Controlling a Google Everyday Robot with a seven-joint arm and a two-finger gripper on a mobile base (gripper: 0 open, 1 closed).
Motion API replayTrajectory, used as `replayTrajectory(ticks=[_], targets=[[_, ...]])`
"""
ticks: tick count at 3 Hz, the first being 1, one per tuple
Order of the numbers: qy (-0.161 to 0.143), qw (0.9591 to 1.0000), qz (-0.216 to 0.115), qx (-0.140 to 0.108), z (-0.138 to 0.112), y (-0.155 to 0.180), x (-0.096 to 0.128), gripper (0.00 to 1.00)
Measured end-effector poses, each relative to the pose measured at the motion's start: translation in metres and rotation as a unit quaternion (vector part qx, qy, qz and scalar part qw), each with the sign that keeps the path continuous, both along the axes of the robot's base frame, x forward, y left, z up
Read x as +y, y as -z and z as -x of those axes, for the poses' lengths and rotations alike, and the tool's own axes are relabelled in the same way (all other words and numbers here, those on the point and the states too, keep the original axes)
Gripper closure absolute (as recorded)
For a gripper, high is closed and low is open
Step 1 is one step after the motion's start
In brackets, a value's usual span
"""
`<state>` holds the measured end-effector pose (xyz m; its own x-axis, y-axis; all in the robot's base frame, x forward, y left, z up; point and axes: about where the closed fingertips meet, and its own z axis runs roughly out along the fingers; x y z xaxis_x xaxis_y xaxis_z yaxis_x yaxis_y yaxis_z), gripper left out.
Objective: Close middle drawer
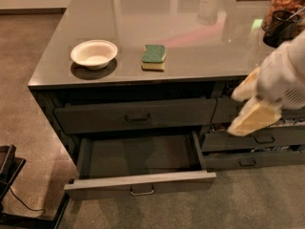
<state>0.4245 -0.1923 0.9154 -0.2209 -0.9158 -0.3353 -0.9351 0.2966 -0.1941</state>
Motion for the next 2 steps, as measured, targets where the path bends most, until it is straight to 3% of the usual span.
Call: replayTrajectory(ticks=[1,2], targets=[[-0.005,0.9968,-0.074,0.03,0.004,0.082,0.029,0.65],[-0.008,0.99,-0.122,0.07,0.007,0.173,0.059,0.88]])
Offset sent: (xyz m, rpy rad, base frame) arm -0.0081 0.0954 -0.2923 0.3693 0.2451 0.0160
